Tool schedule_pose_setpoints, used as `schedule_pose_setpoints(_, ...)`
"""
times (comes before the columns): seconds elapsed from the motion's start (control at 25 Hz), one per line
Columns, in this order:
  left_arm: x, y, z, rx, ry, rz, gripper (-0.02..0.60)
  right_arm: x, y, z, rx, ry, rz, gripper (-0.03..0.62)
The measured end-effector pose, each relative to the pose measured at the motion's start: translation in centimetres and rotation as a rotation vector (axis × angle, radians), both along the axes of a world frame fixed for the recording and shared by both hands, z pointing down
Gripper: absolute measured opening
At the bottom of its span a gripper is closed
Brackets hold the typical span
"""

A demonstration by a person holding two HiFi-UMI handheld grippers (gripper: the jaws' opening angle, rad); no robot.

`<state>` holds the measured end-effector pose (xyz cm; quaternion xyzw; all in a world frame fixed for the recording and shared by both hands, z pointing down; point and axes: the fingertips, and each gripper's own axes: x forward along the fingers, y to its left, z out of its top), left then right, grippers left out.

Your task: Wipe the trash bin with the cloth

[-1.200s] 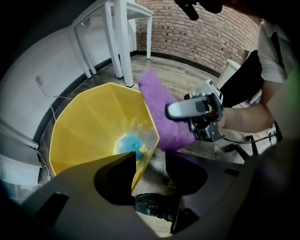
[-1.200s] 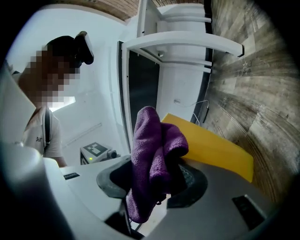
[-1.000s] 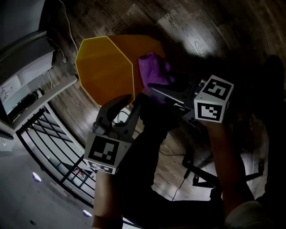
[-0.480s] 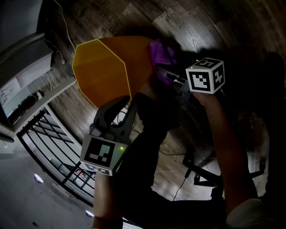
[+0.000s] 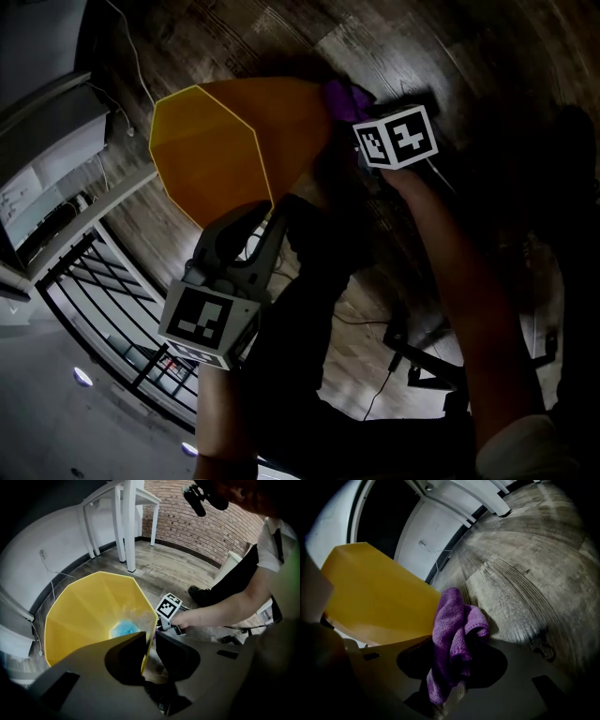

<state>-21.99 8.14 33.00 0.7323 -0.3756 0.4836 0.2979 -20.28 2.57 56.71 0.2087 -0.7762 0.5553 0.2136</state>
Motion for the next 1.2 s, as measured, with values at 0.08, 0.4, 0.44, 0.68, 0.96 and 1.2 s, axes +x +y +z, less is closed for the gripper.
schedule_pose_setpoints(0.08,0.1,-0.2,-0.1,-0.009,0.018,-0.039,0.065,0.0,-0.1,0.7,0.001,0.057,-0.013,0.183)
schedule_pose_setpoints(0.4,1.3,-2.0,-0.9,0.008,0.130,-0.197,0.065,1.1,-1.9,0.4,0.013,0.111,0.043,0.183)
schedule_pose_setpoints(0.44,1.6,-2.4,-1.1,0.018,0.149,-0.211,0.066,1.6,-2.3,0.1,0.018,0.103,0.073,0.183)
schedule_pose_setpoints(0.68,2.7,-4.5,-2.2,0.090,0.220,-0.258,0.066,5.0,-3.9,-3.3,0.022,-0.020,0.277,0.183)
schedule_pose_setpoints(0.96,3.2,-4.4,-3.1,0.119,0.203,-0.185,0.066,5.7,-1.2,-10.5,0.095,-0.215,0.371,0.183)
schedule_pose_setpoints(1.2,2.4,-1.8,-3.6,0.057,0.100,-0.008,0.131,5.3,0.7,-16.7,0.226,-0.337,0.382,0.183)
